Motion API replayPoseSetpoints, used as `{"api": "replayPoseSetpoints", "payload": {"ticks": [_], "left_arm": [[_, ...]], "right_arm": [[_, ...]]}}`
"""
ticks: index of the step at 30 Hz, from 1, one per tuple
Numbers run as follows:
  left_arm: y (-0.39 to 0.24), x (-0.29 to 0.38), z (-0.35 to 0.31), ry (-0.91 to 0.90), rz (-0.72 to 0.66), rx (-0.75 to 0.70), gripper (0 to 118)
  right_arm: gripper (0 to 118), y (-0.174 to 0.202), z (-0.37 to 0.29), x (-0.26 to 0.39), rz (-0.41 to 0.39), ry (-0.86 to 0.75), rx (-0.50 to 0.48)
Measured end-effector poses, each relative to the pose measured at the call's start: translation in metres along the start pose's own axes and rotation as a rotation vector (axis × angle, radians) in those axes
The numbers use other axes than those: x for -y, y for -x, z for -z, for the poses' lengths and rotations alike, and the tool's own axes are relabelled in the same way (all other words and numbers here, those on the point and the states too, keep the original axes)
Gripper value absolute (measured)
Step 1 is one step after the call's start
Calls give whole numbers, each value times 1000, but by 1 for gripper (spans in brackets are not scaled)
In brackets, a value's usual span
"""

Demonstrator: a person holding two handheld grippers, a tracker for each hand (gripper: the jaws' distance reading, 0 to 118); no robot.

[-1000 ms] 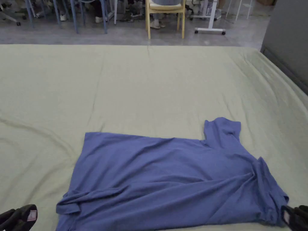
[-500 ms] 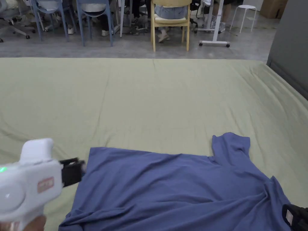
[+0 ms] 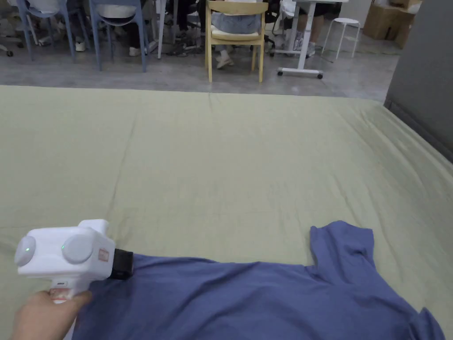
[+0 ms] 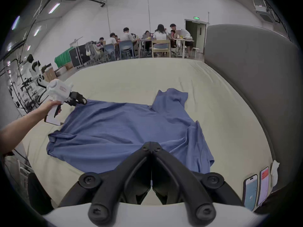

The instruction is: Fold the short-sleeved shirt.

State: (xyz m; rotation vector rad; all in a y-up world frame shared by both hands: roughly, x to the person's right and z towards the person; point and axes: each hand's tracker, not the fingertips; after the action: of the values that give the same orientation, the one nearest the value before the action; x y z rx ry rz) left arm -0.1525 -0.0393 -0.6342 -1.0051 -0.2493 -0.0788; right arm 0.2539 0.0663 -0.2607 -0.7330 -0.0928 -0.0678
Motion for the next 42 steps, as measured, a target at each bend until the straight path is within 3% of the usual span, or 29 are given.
{"api": "replayPoseSetpoints", "payload": {"ticks": [1,2,6,10,11,12,13,14,17,22,24,25,26,27,28,29,31,34,35,37,42], "left_arm": [[-4,-1,-6,9,26,-20,25],[-7,-3,-11,10,80,-7,1],[-24,-8,-40,-7,188,-56,1],[-22,-15,-88,-92,84,76,1],[-21,-14,-98,-111,57,98,1],[-24,-10,-111,-131,52,110,1],[-24,-7,-119,-146,47,111,1],[-25,-4,-125,-149,55,112,1],[-29,5,-131,-156,47,113,1],[-30,10,-122,-127,-2,144,1],[-28,8,-118,-118,-20,159,1],[-28,8,-118,-118,-21,159,1],[-29,7,-117,-119,-22,155,1],[-28,7,-117,-117,-22,153,1],[-23,4,-111,-116,-21,153,1],[-22,4,-111,-121,-21,155,1],[-20,2,-109,-120,-28,161,1],[-18,2,-115,-131,-46,166,1],[-17,3,-120,-134,-55,176,1],[-14,5,-135,-150,-63,197,1],[-7,26,-187,-201,-16,170,1]], "right_arm": [[3,-1,3,2,3,8,-1],[3,-3,7,3,8,16,-7],[3,-10,13,1,47,33,-25],[5,-25,13,-24,129,-9,-88],[33,-31,16,-35,148,-16,-90],[85,-38,26,-46,169,2,-106],[118,-45,43,-57,179,58,-130],[118,-50,57,-64,186,-45,-143],[118,-66,125,-85,247,113,-148],[118,-90,229,-121,147,337,23],[113,-93,261,-117,142,408,29],[85,-95,269,-115,147,425,50],[66,-94,270,-114,152,427,64],[62,-90,266,-112,122,423,109],[29,-89,255,-111,118,358,62],[5,-88,248,-110,117,342,72],[4,-79,228,-107,168,311,27],[4,-65,210,-105,107,294,40],[4,-83,213,-113,125,289,11],[4,-84,191,-120,138,200,-6],[4,-76,115,-125,70,70,-21]]}}
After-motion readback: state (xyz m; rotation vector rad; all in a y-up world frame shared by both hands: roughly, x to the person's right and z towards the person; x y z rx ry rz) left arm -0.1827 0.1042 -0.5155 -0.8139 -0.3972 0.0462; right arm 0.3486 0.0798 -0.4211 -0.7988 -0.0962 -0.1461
